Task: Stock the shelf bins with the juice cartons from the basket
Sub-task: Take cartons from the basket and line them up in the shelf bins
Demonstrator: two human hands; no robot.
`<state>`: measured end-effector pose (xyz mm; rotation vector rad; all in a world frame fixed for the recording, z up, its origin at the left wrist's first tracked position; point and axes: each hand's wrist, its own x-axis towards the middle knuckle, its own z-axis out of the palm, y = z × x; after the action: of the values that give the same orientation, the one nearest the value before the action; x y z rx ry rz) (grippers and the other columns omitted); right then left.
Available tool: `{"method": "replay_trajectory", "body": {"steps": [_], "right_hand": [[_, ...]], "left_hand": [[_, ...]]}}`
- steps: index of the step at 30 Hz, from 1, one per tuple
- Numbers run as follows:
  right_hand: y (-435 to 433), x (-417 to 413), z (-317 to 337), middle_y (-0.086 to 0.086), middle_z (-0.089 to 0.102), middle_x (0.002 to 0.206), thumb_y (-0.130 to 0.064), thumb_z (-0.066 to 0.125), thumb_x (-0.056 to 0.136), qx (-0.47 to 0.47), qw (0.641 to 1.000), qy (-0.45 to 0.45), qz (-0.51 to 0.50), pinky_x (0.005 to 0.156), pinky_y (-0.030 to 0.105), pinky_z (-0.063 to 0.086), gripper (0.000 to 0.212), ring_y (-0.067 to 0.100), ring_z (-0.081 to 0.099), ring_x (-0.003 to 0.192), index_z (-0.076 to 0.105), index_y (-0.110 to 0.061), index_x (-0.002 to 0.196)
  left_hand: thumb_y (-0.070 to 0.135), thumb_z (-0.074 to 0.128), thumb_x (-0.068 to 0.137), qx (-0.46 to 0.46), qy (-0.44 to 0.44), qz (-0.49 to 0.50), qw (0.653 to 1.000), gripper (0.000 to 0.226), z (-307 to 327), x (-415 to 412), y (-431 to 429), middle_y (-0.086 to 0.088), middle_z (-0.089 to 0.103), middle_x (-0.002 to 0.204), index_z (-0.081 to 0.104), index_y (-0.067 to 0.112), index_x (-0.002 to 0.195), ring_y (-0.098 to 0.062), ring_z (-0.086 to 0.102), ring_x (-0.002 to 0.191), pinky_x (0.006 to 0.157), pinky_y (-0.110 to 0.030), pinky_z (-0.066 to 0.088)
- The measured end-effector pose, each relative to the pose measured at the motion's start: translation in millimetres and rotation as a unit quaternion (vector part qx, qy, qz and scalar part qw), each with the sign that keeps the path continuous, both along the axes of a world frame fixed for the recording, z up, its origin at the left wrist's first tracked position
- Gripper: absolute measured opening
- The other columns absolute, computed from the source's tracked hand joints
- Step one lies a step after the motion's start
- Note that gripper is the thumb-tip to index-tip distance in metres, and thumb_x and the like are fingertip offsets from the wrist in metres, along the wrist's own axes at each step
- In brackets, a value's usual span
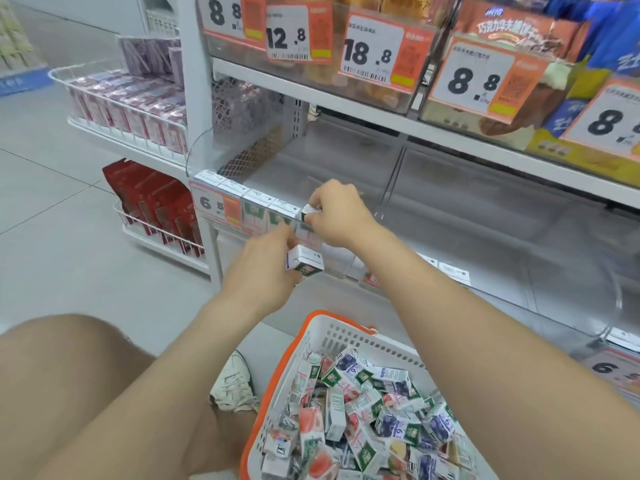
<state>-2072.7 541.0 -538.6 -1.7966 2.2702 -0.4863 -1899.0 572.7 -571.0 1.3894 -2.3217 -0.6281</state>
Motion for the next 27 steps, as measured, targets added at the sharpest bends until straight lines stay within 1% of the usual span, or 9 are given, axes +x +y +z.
{"method": "replay_trajectory", "body": {"steps": [2,3,4,5,6,9,12,16,27], "right_hand": [[-2,-2,1,0.028,0.070,0.094,-0.006,0.055,0.089,0.046,0.999,-0.002,0.018,0.072,0.054,0.056,0.032,0.045,0.068,0.090,0.065,0.012,0.113],[0,-3,3,0.031,0.067,0.089,-0.003,0.050,0.087,0.066,0.997,-0.002,0.031,0.070,0.057,0.053,0.036,0.038,0.045,0.069,0.063,0.014,0.116],[3,-4,8,0.033,0.064,0.089,-0.001,0.046,0.085,0.075,0.996,0.002,0.044,0.074,0.061,0.053,0.040,0.022,0.033,0.077,0.061,0.015,0.118],[8,-3,13,0.032,0.065,0.093,0.000,0.044,0.086,0.077,0.996,0.011,0.052,0.083,0.061,0.054,0.041,0.033,0.044,0.076,0.061,0.015,0.120],[16,-2,19,0.030,0.068,0.106,-0.001,0.044,0.088,0.070,0.996,0.025,0.056,0.093,0.060,0.053,0.041,0.044,0.056,0.092,0.062,0.012,0.122],[43,-1,32,0.014,0.068,0.135,-0.004,0.044,0.097,-0.022,0.995,0.039,0.090,0.107,0.045,0.047,0.044,0.033,0.057,0.129,0.066,-0.006,0.135],[82,-11,37,0.000,0.075,0.119,-0.015,0.050,0.101,-0.132,0.984,-0.008,0.115,0.101,0.037,0.053,0.034,0.018,0.068,0.111,0.072,-0.015,0.128],[144,-45,31,-0.007,0.071,0.105,-0.039,0.055,0.102,-0.149,0.981,-0.011,0.127,0.091,0.035,0.054,0.033,0.008,0.065,0.095,0.069,-0.021,0.127],[245,-131,20,-0.001,0.079,0.092,-0.047,0.066,0.099,-0.198,0.949,-0.242,-0.036,0.074,0.055,0.059,0.024,0.030,0.072,0.081,0.078,-0.027,0.107]], "left_hand": [[0.021,0.081,0.088,0.000,-0.012,-0.005,1.000,0.039,-3,-4,0,-0.005,0.064,0.138,0.054,0.024,0.116,-0.033,0.059,0.121,0.080,-0.041,0.048],[0.021,0.081,0.089,0.000,-0.012,-0.005,1.000,0.039,-3,-5,0,-0.005,0.064,0.137,0.054,0.023,0.117,-0.033,0.059,0.120,0.079,-0.041,0.047],[0.022,0.081,0.089,0.001,-0.008,-0.005,1.000,0.040,-3,-6,1,-0.004,0.066,0.133,0.055,0.023,0.119,-0.032,0.060,0.118,0.079,-0.040,0.047],[0.024,0.080,0.090,0.004,0.002,-0.006,1.000,0.041,-2,-6,2,-0.002,0.066,0.130,0.055,0.023,0.122,-0.031,0.061,0.115,0.079,-0.040,0.048],[0.025,0.080,0.091,0.009,0.014,-0.006,1.000,0.042,-1,-6,3,0.000,0.067,0.129,0.055,0.023,0.124,-0.029,0.062,0.113,0.080,-0.040,0.049],[0.027,0.080,0.092,0.039,0.073,0.000,0.997,0.044,3,-4,8,0.001,0.067,0.122,0.056,0.023,0.128,-0.028,0.065,0.109,0.091,-0.045,0.055],[0.025,0.080,0.093,0.097,0.168,-0.024,0.981,0.038,8,-9,21,0.009,0.066,0.110,0.058,0.024,0.125,-0.017,0.066,0.107,0.098,-0.044,0.055],[0.026,0.075,0.097,0.166,0.255,-0.131,0.943,0.029,19,-33,45,0.010,0.073,0.108,0.063,0.036,0.122,-0.009,0.069,0.106,0.098,-0.041,0.057],[0.017,0.072,0.099,0.241,0.315,-0.224,0.890,0.024,30,-134,100,-0.003,0.081,0.104,0.072,0.022,0.123,-0.020,0.078,0.093,0.082,-0.035,0.059]]}}
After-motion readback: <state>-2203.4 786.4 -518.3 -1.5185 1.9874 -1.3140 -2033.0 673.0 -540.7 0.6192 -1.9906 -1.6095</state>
